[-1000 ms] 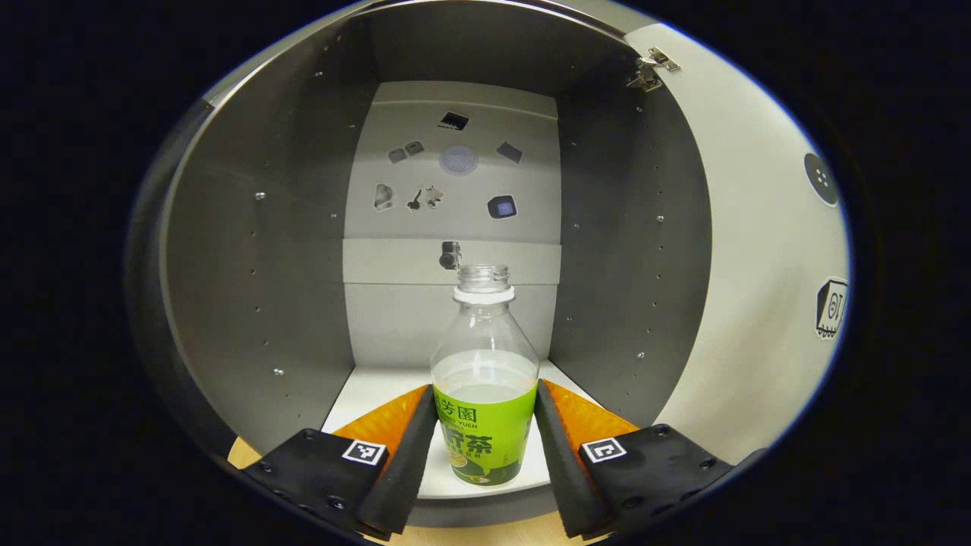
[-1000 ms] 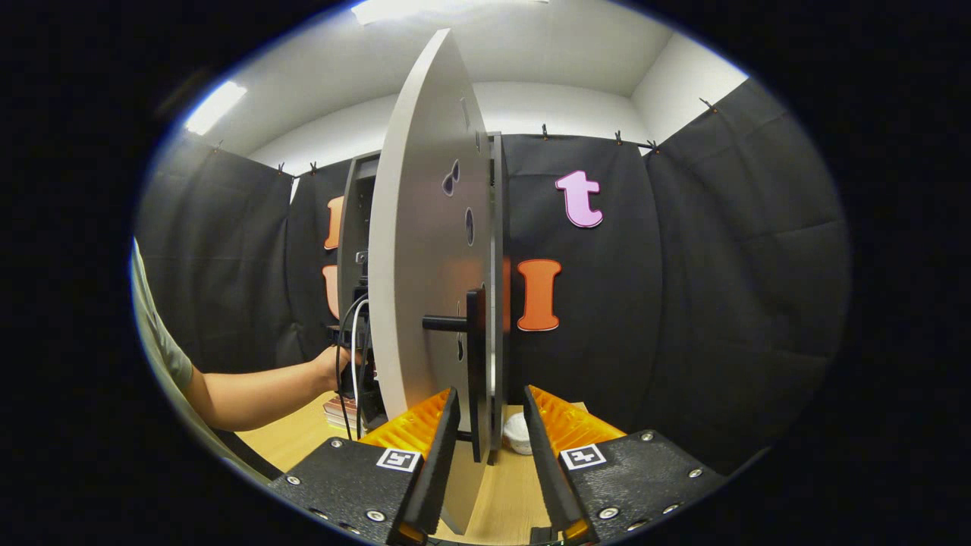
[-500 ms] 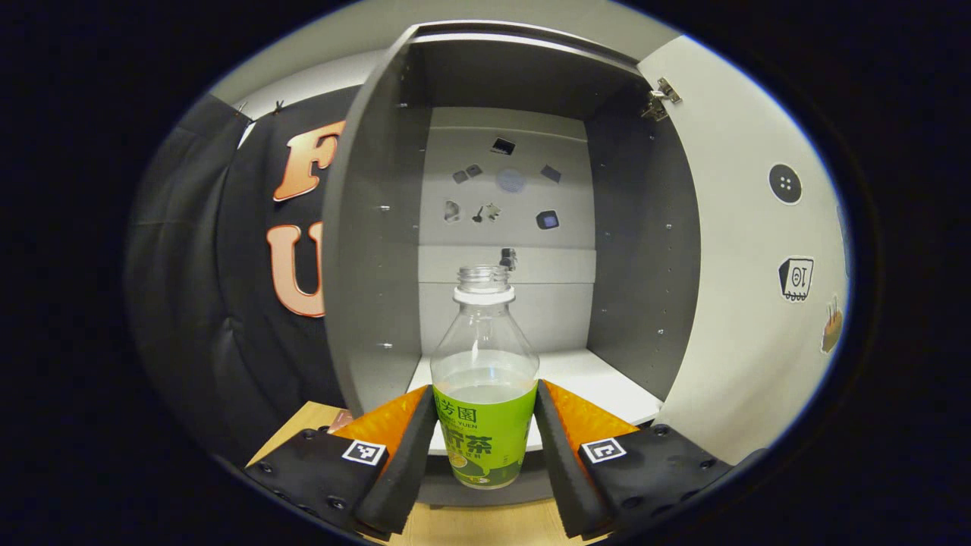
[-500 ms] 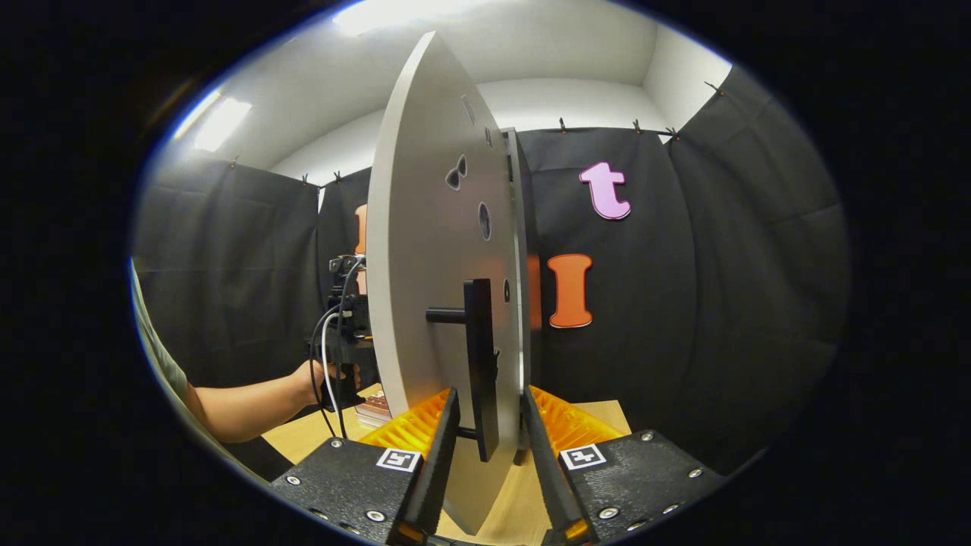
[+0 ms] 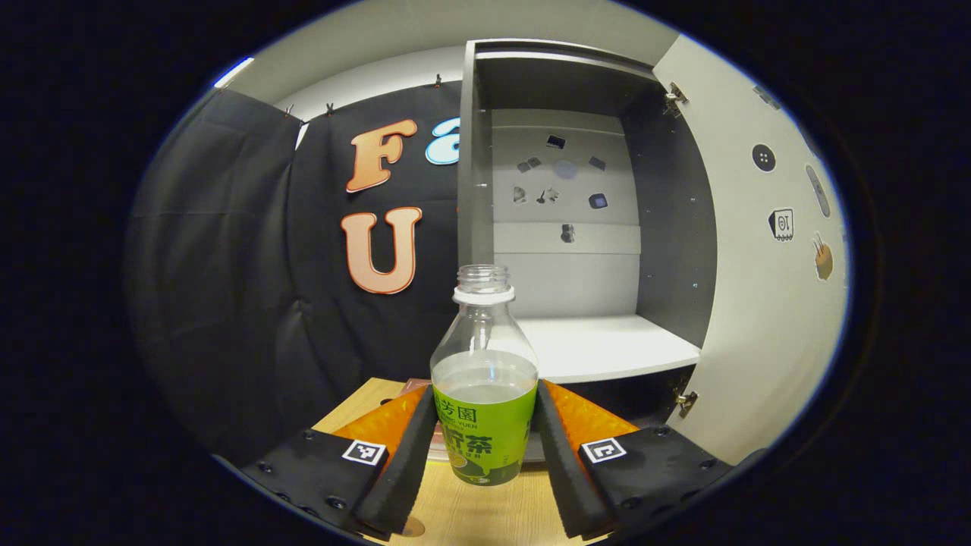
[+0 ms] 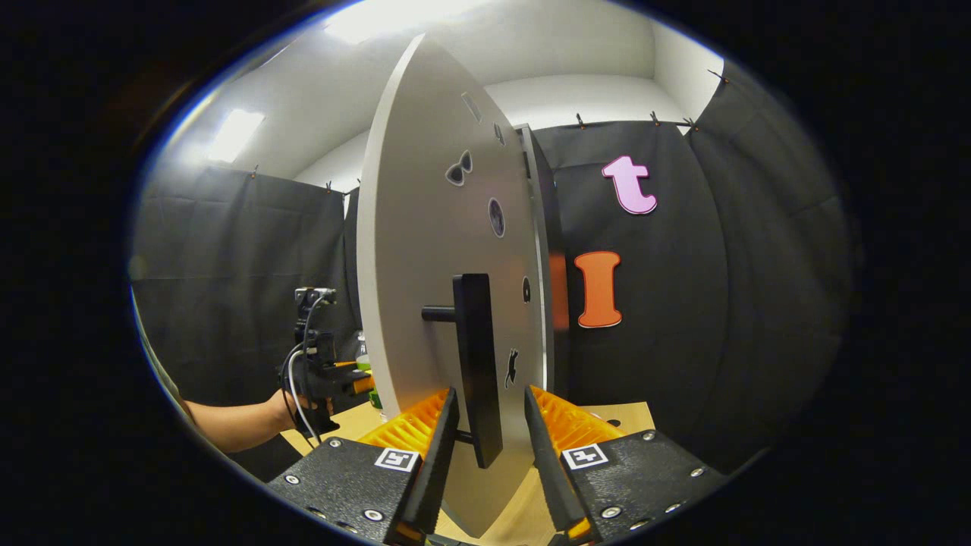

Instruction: Open the cabinet door with the right hand, grasp the bottle in the cabinet with the left hand and place it on the coaster, then close the cabinet door with the right hand.

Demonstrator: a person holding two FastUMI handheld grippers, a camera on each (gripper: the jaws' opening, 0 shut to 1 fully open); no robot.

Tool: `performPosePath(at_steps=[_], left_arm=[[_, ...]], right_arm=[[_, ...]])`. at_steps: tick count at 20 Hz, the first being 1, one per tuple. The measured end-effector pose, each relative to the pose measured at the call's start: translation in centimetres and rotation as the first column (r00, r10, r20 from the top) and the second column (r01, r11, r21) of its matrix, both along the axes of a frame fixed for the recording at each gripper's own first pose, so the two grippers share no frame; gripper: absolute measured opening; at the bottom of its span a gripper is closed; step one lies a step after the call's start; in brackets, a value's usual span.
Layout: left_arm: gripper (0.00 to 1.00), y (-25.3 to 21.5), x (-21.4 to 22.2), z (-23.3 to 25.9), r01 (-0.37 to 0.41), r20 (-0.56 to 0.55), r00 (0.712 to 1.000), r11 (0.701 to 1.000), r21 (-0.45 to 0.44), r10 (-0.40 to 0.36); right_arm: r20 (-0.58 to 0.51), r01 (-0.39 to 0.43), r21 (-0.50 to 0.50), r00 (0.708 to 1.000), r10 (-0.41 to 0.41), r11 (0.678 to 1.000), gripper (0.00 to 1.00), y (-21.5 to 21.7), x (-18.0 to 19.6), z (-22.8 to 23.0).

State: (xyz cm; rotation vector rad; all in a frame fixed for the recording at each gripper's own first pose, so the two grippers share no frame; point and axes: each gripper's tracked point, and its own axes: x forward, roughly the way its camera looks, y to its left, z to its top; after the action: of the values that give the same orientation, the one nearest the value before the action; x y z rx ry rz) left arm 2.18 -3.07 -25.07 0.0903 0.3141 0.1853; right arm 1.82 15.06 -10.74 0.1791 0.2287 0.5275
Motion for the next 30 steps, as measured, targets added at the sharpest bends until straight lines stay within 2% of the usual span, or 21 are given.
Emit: performPosePath(at_steps=[2, 3, 4, 5, 9, 10, 12, 13, 14, 17, 19, 20, 21, 23, 24, 27, 28, 29, 30], left_arm=[[0.79, 1.4, -1.8, -0.7, -0.030, 0.004, 1.000, 0.999, 0.013, 0.030], [0.79, 2.1, -2.5, -0.9, -0.036, 0.009, 0.999, 0.999, 0.027, 0.036], [0.79, 2.7, -3.3, -1.0, -0.040, 0.015, 0.999, 0.998, 0.042, 0.040], [0.79, 3.2, -3.9, -1.5, -0.039, 0.013, 0.999, 0.998, 0.056, 0.038], [0.79, 5.3, -6.0, -3.4, -0.035, 0.005, 0.999, 0.994, 0.102, 0.034], [0.80, 5.8, -6.5, -4.2, -0.041, -0.004, 0.999, 0.992, 0.117, 0.042], [0.79, 6.4, -7.5, -5.3, -0.038, -0.008, 0.999, 0.993, 0.116, 0.039], [0.79, 6.7, -8.0, -6.0, -0.038, -0.010, 0.999, 0.993, 0.115, 0.039], [0.81, 7.0, -8.5, -6.7, -0.036, -0.010, 0.999, 0.992, 0.120, 0.037], [0.79, 8.2, -9.8, -9.2, -0.045, -0.025, 0.998, 0.990, 0.131, 0.049], [0.77, 8.8, -10.9, -10.9, -0.055, -0.033, 0.998, 0.991, 0.122, 0.059], [0.79, 9.1, -11.3, -11.8, -0.058, -0.038, 0.997, 0.992, 0.113, 0.063], [0.79, 9.4, -11.7, -12.7, -0.061, -0.043, 0.997, 0.992, 0.106, 0.066], [0.79, 10.2, -12.4, -14.5, -0.068, -0.057, 0.996, 0.993, 0.101, 0.074], [0.79, 10.6, -12.5, -15.2, -0.078, -0.060, 0.995, 0.993, 0.092, 0.084], [0.79, 11.8, -12.5, -17.2, -0.096, -0.060, 0.993, 0.993, 0.073, 0.101], [0.79, 11.9, -12.4, -17.9, -0.101, -0.061, 0.993, 0.992, 0.069, 0.106], [0.79, 12.4, -12.3, -18.6, -0.105, -0.060, 0.992, 0.993, 0.062, 0.109], [0.79, 12.6, -12.2, -19.1, -0.108, -0.059, 0.992, 0.993, 0.054, 0.111]], right_arm=[[-0.007, 0.021, 0.002, 1.000, -0.021, 1.000, 0.55, -0.1, -0.1, -0.1], [-0.008, 0.037, 0.002, 0.999, -0.037, 0.999, 0.60, -0.3, -0.1, -0.1], [-0.007, 0.059, 0.001, 0.998, -0.059, 0.998, 0.60, -0.4, -0.1, 0.0], [-0.004, 0.083, -0.002, 0.997, -0.083, 0.997, 0.55, -0.6, -0.2, 0.0], [0.005, 0.168, -0.023, 0.986, -0.168, 0.986, 0.54, -1.2, -0.9, 0.9], [0.018, 0.186, -0.024, 0.982, -0.186, 0.982, 0.60, -1.2, -1.0, 1.3], [0.063, 0.245, -0.035, 0.968, -0.242, 0.969, 0.60, -1.6, -1.2, 1.7], [0.079, 0.270, -0.045, 0.961, -0.266, 0.962, 0.63, -1.8, -1.5, 1.8], [0.092, 0.291, -0.057, 0.954, -0.285, 0.955, 0.62, -1.9, -1.7, 1.8], [0.075, 0.326, -0.074, 0.944, -0.321, 0.942, 0.63, -2.1, -1.9, 2.0], [0.079, 0.345, -0.072, 0.937, -0.340, 0.936, 0.63, -2.3, -2.1, 3.1], [0.085, 0.358, -0.071, 0.932, -0.351, 0.931, 0.58, -2.5, -2.3, 3.4], [0.088, 0.369, -0.072, 0.928, -0.362, 0.927, 0.67, -2.5, -2.4, 3.7], [0.085, 0.392, -0.067, 0.918, -0.387, 0.917, 0.67, -2.6, -2.8, 4.0], [0.080, 0.398, -0.064, 0.916, -0.393, 0.915, 0.63, -2.5, -3.1, 4.1], [0.079, 0.430, -0.075, 0.902, -0.425, 0.900, 0.63, -2.8, -3.5, 4.5], [0.076, 0.435, -0.076, 0.900, -0.430, 0.897, 0.67, -2.7, -3.5, 4.7], [0.077, 0.441, -0.078, 0.897, -0.435, 0.894, 0.63, -2.6, -3.6, 4.9], [0.079, 0.445, -0.083, 0.895, -0.440, 0.891, 0.63, -2.6, -3.6, 5.2]])
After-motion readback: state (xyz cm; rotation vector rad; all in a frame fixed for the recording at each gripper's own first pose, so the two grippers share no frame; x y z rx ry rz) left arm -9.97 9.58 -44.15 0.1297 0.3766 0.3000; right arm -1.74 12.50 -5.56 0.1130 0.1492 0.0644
